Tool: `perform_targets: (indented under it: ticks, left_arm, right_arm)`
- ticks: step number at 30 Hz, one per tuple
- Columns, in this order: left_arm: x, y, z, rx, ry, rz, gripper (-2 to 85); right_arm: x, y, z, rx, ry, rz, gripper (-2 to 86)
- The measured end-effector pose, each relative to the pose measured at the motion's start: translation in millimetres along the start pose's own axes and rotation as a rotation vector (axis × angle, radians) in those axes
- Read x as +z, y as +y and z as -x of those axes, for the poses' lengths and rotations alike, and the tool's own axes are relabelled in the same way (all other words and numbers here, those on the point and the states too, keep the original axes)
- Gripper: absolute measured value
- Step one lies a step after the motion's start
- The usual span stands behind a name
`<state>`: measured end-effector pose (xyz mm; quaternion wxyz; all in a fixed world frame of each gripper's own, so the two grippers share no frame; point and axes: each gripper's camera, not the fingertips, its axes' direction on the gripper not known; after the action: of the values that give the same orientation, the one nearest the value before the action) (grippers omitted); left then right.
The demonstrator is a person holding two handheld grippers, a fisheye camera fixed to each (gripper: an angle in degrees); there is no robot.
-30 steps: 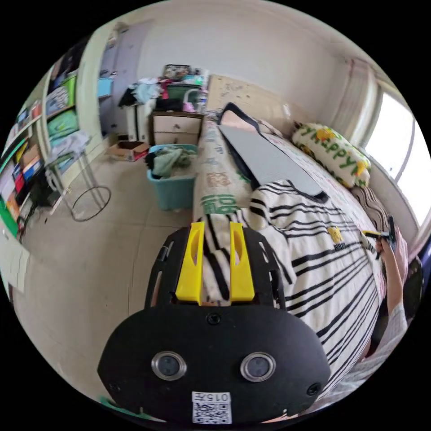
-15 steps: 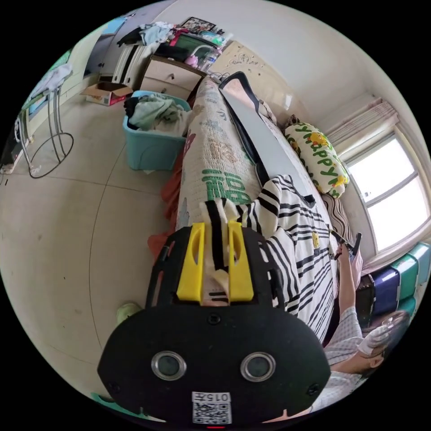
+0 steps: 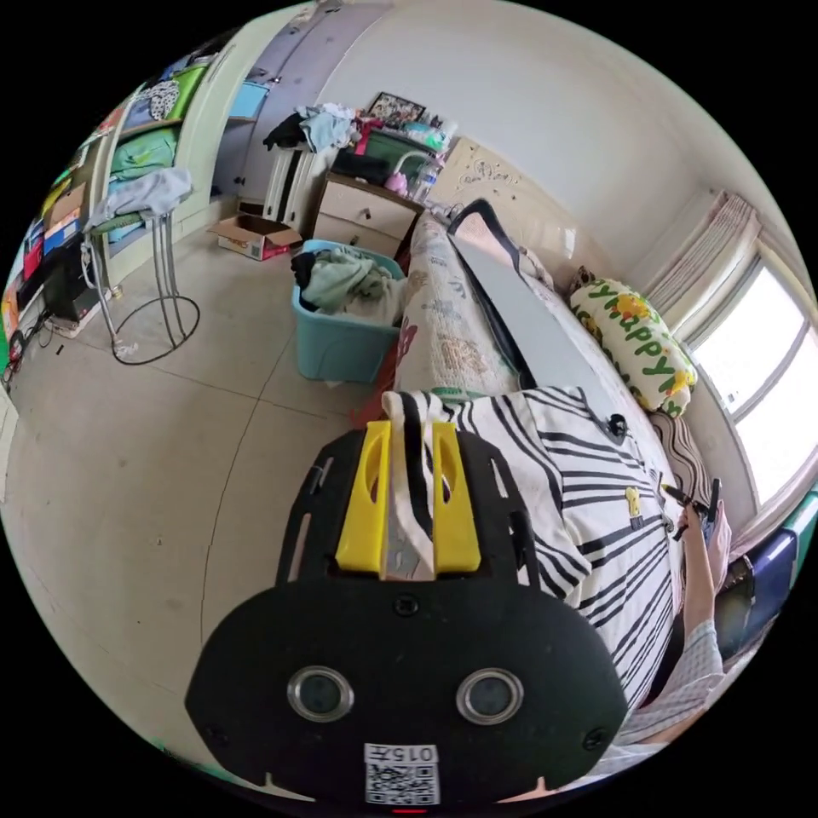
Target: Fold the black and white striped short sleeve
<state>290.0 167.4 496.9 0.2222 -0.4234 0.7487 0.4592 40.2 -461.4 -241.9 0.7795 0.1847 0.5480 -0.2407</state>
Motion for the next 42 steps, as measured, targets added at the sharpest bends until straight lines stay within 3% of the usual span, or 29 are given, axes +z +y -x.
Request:
perform_targets:
  ticks: [3,9,13,15,17,23,26,34,38,42]
  left_arm:
    - [-34,18,15,-0.006,0.148,-0.055,8.8]
    - [-41,58,25,0.001,0.314,0.168,13.0]
    - [-26,66,15,0.023,0.42,0.244,3.1]
    - [-36,69,9,0.041,0.381,0.212,1.1]
    - [-59,76,6,0.061,0.285,0.157,-0.1]
    - [-83,99,5,0.062,0.124,0.146,0.2]
    - [-115,136,-17,0.159,0.075,0.133,3.3]
    - [-199,293,-75,0.348,0.239,0.151,10.0]
    - [-247,351,-69,0.32,0.286,0.082,10.1]
    - [-253,373,-70,0.328,0.364,0.083,10.3]
  right_arm:
    - [-18,31,-26,0.003,-0.114,-0.01,9.6]
    - [-45,98,-69,0.042,-0.329,-0.022,11.4]
    - [-39,115,-61,0.006,-0.374,0.031,10.2]
    - [-41,119,-52,-0.056,-0.321,0.067,2.0]
    - [-46,127,-50,-0.079,-0.285,0.086,-0.1]
    - [-57,153,-49,-0.054,-0.123,0.089,0.5]
    - [-78,184,-47,-0.079,-0.039,0.095,4.6]
    - [-145,363,-34,-0.232,-0.452,-0.001,9.6]
    - [-168,453,-45,-0.203,-0.472,-0.083,10.7]
    - [-170,492,-56,-0.207,-0.514,-0.038,11.0]
